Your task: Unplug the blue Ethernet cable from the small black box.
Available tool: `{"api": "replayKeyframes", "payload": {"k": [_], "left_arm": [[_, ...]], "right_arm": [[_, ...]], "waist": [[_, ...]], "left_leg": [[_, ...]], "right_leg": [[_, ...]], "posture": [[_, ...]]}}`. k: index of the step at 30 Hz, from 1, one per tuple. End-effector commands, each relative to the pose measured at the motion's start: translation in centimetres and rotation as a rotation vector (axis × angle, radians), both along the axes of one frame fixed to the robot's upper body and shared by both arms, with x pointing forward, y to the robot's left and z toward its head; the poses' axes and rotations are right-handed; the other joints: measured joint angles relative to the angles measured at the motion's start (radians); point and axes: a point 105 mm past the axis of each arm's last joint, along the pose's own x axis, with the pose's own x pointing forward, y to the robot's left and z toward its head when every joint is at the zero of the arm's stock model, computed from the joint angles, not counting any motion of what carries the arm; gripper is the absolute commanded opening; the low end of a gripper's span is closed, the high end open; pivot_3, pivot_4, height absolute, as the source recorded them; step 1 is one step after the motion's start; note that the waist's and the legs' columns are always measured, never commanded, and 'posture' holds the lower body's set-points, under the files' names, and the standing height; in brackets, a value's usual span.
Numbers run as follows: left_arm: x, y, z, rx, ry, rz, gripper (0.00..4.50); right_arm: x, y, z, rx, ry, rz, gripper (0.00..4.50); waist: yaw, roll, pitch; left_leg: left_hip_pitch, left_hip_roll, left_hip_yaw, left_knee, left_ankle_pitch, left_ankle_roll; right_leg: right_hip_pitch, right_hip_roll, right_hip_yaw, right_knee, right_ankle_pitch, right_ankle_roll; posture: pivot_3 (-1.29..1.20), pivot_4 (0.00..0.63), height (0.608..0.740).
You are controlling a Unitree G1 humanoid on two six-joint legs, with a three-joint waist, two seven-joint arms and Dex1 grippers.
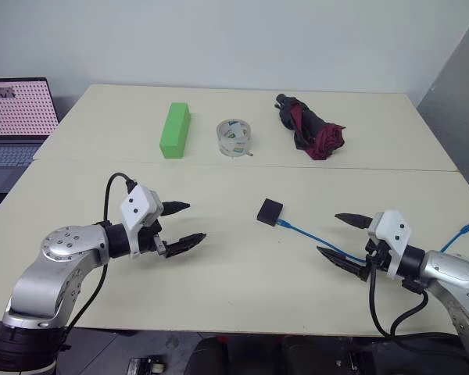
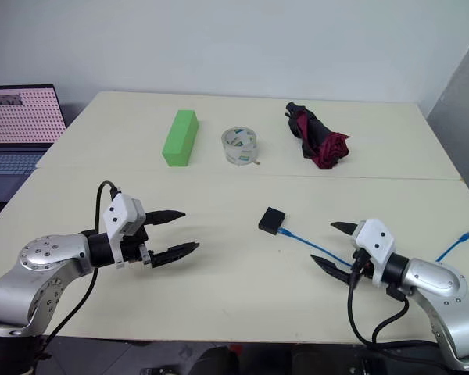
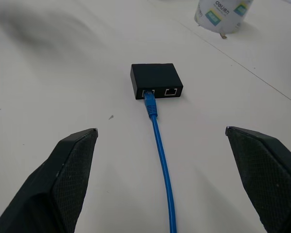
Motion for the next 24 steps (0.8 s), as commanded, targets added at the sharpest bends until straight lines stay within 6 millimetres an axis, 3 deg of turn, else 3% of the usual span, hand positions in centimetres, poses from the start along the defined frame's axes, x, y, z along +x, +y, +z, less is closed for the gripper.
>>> {"api": "replayKeyframes", "payload": {"k": [1,8,17,20,24], "left_arm": [[-0.4,-1.1,0.7,0.003,-0.029,-0.056,4.5],[-0.9,-2.5,-0.6,0.066,0.019,-0.141,4.5],[-1.1,-3.7,-1.2,0.071,0.033,-0.214,4.5],[-1.1,-3.8,-1.3,0.072,0.032,-0.214,4.5],[-1.2,-3.9,-1.4,0.07,0.033,-0.212,4.5]], "right_arm": [[0.3,0.9,0.5,-0.003,-0.033,0.012,4.48],[2.3,3.4,-0.8,0.017,0.006,0.022,4.48],[6.6,7.2,-4.6,-0.017,0.083,0.035,4.48],[7.3,7.2,-5.0,-0.021,0.101,0.038,4.02],[7.2,7.0,-5.1,-0.037,0.126,0.068,3.07]], "waist": [[0.0,0.0,0.0],[-0.001,0.0,0.0],[-0.002,0.001,0.0],[-0.003,0.0,0.0],[-0.002,0.001,0.0]], "left_leg": [[0.0,0.0,0.0,0.0,0.0,0.0],[0.0,0.0,0.0,0.0,0.0,0.0],[0.0,0.0,0.0,0.0,0.002,-0.003],[-0.001,0.0,0.0,0.0,0.002,-0.003],[0.0,0.0,0.0,0.0,0.002,-0.003]], "right_leg": [[0.0,0.0,0.0,0.0,0.0,0.0],[0.0,0.0,0.0,0.0,0.0,0.0],[-0.002,0.001,0.0,0.001,0.0,0.0],[-0.002,0.001,0.0,0.001,0.0,0.0],[-0.001,0.0,0.0,0.001,0.0,0.0]], "posture": [[0.0,0.15,0.74],[0.0,0.15,0.74],[0.0,0.15,0.74],[0.0,0.15,0.74],[0.0,0.15,0.74]]}}
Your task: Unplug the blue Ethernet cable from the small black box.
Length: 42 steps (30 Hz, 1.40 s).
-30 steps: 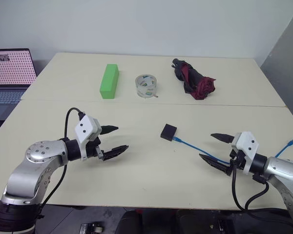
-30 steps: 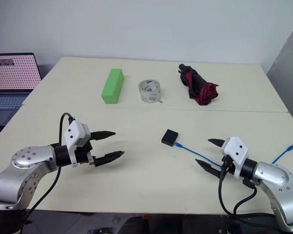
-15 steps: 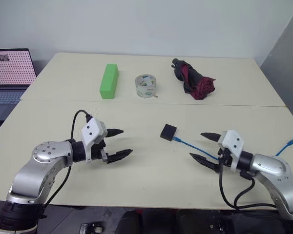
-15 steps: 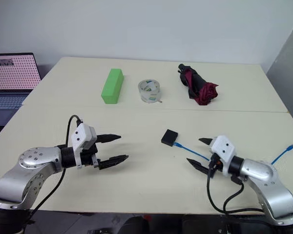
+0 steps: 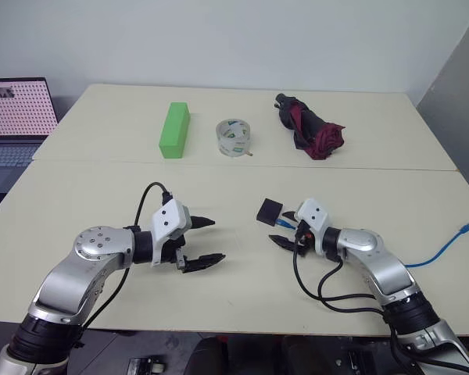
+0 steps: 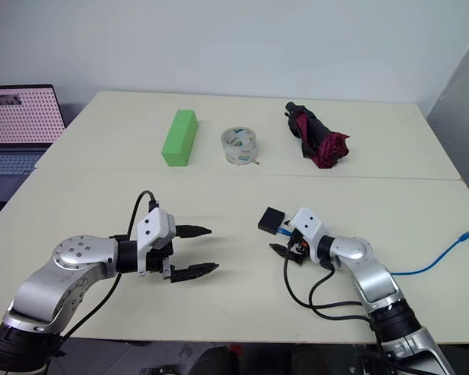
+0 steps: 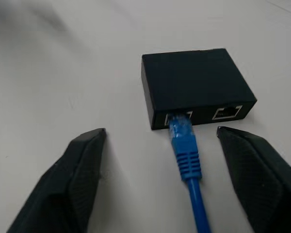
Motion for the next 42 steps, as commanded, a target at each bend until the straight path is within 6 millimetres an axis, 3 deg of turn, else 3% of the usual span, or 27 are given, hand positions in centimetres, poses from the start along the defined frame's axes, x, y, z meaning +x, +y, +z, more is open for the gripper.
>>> {"api": "replayKeyframes", "payload": {"k": [1,12,16,24,29,35,42], "left_arm": [[-0.2,-0.4,0.6,0.001,-0.038,-0.022,4.5],[0.2,-0.3,0.3,-0.03,-0.016,-0.003,4.5],[0.5,-0.4,0.3,-0.098,0.037,0.027,4.5],[2.0,-1.4,1.8,-0.371,0.254,0.102,4.5],[2.7,-2.5,2.7,-0.458,0.304,0.087,4.5],[2.6,-3.4,3.4,-0.511,0.338,0.043,4.5],[2.0,-3.8,4.0,-0.553,0.358,-0.006,2.97]], "right_arm": [[0.0,-0.5,0.1,-0.021,0.009,0.02,2.81],[0.2,-1.1,0.6,-0.108,-0.049,0.064,0.23],[0.2,-0.6,2.1,-0.175,-0.206,0.124,0.17],[-1.4,2.2,7.0,-0.355,-0.802,0.417,0.17],[-3.1,3.3,8.3,-0.352,-0.971,0.551,0.17],[-3.7,3.9,8.7,-0.343,-1.028,0.598,0.17],[-3.8,4.0,9.0,-0.337,-1.063,0.599,0.17]], "waist": [[0.0,0.0,0.0],[0.0,0.0,0.0],[0.0,0.0,0.0],[-0.004,0.0,0.0],[-0.002,0.0,0.0],[-0.004,0.0,0.0],[-0.004,0.0,0.0]], "left_leg": [[0.0,0.0,0.0,0.0,0.0,0.0],[0.0,0.0,0.0,0.0,0.0,0.0],[0.0,0.0,0.0,0.0,0.0,0.0],[0.0,0.001,0.0,0.0,0.0,0.0],[0.0,0.0,0.0,0.001,0.0,0.0],[0.0,0.001,0.0,0.002,0.0,0.0],[0.0,0.001,0.0,0.002,0.0,0.0]], "right_leg": [[0.0,0.0,0.0,0.0,0.0,0.0],[0.0,0.0,0.0,0.0,0.0,0.0],[0.0,0.0,0.0,0.0,0.0,0.0],[-0.001,0.0,-0.001,0.0,0.0,0.0],[0.0,0.0,-0.001,0.0,0.0,0.0],[0.0,0.0,-0.001,0.0,0.0,0.0],[0.0,0.0,-0.001,0.0,0.0,0.0]], "posture": [[0.0,0.15,0.74],[0.0,0.15,0.74],[0.0,0.15,0.74],[0.0,0.15,0.74],[0.0,0.15,0.74],[0.0,0.15,0.74],[0.0,0.15,0.74]]}}
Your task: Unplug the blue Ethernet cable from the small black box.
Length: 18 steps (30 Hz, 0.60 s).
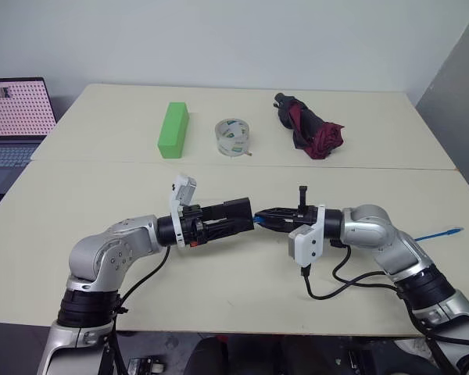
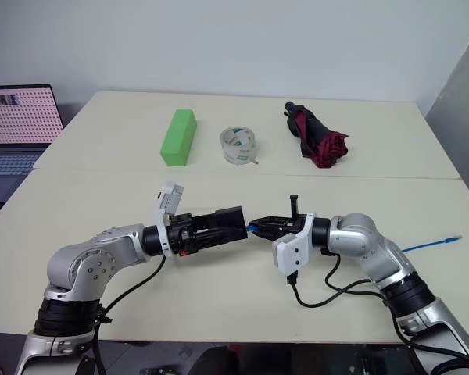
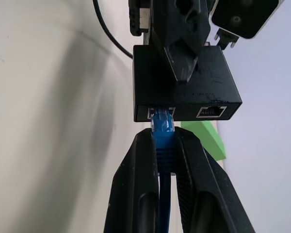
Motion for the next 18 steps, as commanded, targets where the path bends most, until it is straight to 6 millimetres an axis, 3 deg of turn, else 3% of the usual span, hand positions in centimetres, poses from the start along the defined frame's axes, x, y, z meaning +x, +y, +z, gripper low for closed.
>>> {"api": "replayKeyframes", "payload": {"k": [1,11,16,18], "left_arm": [[-0.22,-0.02,1.3,-0.029,-0.041,-0.015,2.84],[-0.33,-0.02,1.2,-0.022,-0.043,-0.02,0.8],[-0.36,-0.02,1.21,-0.021,-0.042,-0.025,0.78],[-0.34,-0.02,1.24,-0.021,-0.043,-0.027,0.78]], "right_arm": [[-0.14,0.21,1.54,0.034,-0.066,0.021,0.17],[-0.31,0.46,1.63,0.031,-0.082,0.039,0.17],[-0.46,0.43,1.31,-0.004,-0.093,0.06,0.17],[-0.52,0.28,1.39,-0.005,-0.075,0.065,0.87]], "waist": [[0.0,0.0,0.0],[0.0,0.0,0.0],[0.001,0.0,0.0],[0.001,0.0,0.0]], "left_leg": [[0.0,0.0,0.0,0.0,0.0,0.0],[0.0,0.0,0.0,0.0,0.0,0.0],[0.0,0.0,0.0,0.0,0.0,0.0],[0.0,0.0,0.0,0.0,0.0,0.0]], "right_leg": [[0.0,0.0,0.0,0.0,0.0,0.0],[0.0,0.0,0.0,0.0,0.0,0.0],[0.0,0.0,0.0,0.0,0.0,0.0],[0.0,0.0,0.0,0.0,0.0,0.0]], "posture": [[0.0,0.15,0.74],[0.0,0.15,0.74],[0.0,0.15,0.74],[0.0,0.15,0.74]]}}
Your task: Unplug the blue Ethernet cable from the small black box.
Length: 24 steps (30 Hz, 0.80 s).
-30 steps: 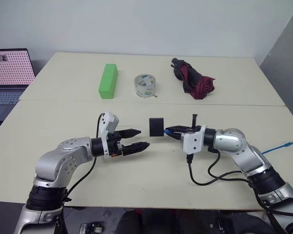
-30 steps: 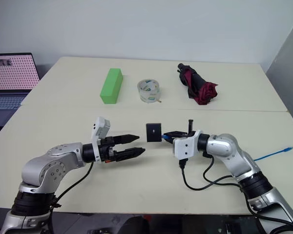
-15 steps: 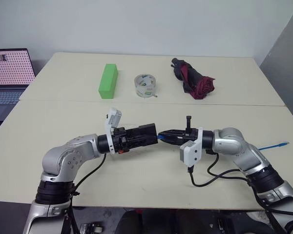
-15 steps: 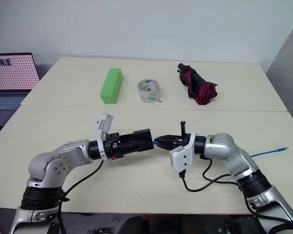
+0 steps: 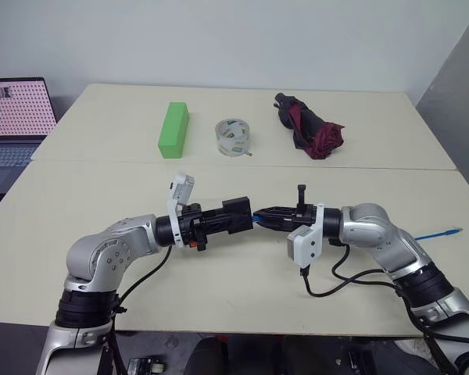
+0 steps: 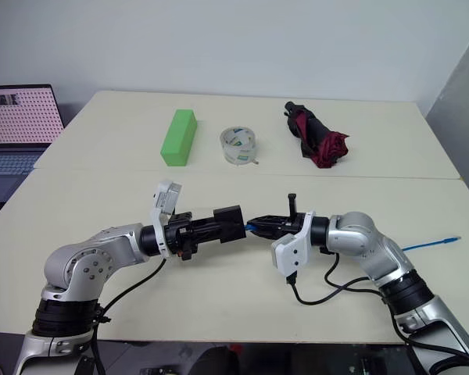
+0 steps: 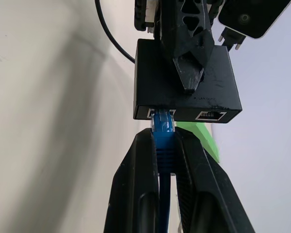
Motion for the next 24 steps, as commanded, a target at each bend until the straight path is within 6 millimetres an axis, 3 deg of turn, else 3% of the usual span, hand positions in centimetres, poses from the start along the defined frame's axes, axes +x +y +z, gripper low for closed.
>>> {"api": "replayKeyframes", "payload": {"k": [1,7,11,17,24], "left_arm": [[0.1,0.2,0.8,0.004,-0.038,0.006,0.78],[-0.1,0.1,0.8,0.018,-0.05,-0.027,0.78],[-0.5,-0.1,0.6,0.066,-0.09,-0.08,0.78],[-0.9,-0.5,1.4,0.084,-0.16,-0.152,0.78],[-1.5,-1.1,2.4,0.089,-0.208,-0.216,0.78]], "right_arm": [[-0.7,0.1,1.3,0.006,-0.019,0.055,1.11],[-1.2,-1.5,1.5,-0.046,0.158,0.008,2.52],[-2.5,-2.2,2.8,0.039,0.448,-0.05,3.43],[-3.5,-1.6,3.6,0.234,0.942,-0.119,3.46],[-2.4,-0.9,2.9,0.327,1.18,-0.17,3.46]], "waist": [[0.0,0.0,0.0],[0.001,0.0,0.0],[0.002,0.0,0.0],[0.002,0.0,0.0],[0.001,0.0,0.0]], "left_leg": [[0.0,0.0,0.0,0.0,0.0,0.0],[0.0,0.0,0.0,0.0,0.0,0.0],[0.0,0.0,-0.001,0.0,0.0,0.0],[0.0,0.0,-0.001,0.0,0.0,0.0],[-0.001,-0.001,-0.001,0.0,0.0,0.0]], "right_leg": [[0.0,0.0,0.0,0.0,0.0,0.0],[0.0,0.0,0.0,0.0,0.0,0.0],[0.0,0.0,0.0,0.0,0.0,0.0],[0.001,0.0,-0.001,0.0,0.0,0.0],[0.0,0.0,-0.001,-0.001,0.0,0.0]], "posture": [[0.0,0.15,0.74],[0.0,0.15,0.74],[0.0,0.15,0.74],[0.0,0.15,0.74],[0.0,0.15,0.74]]}}
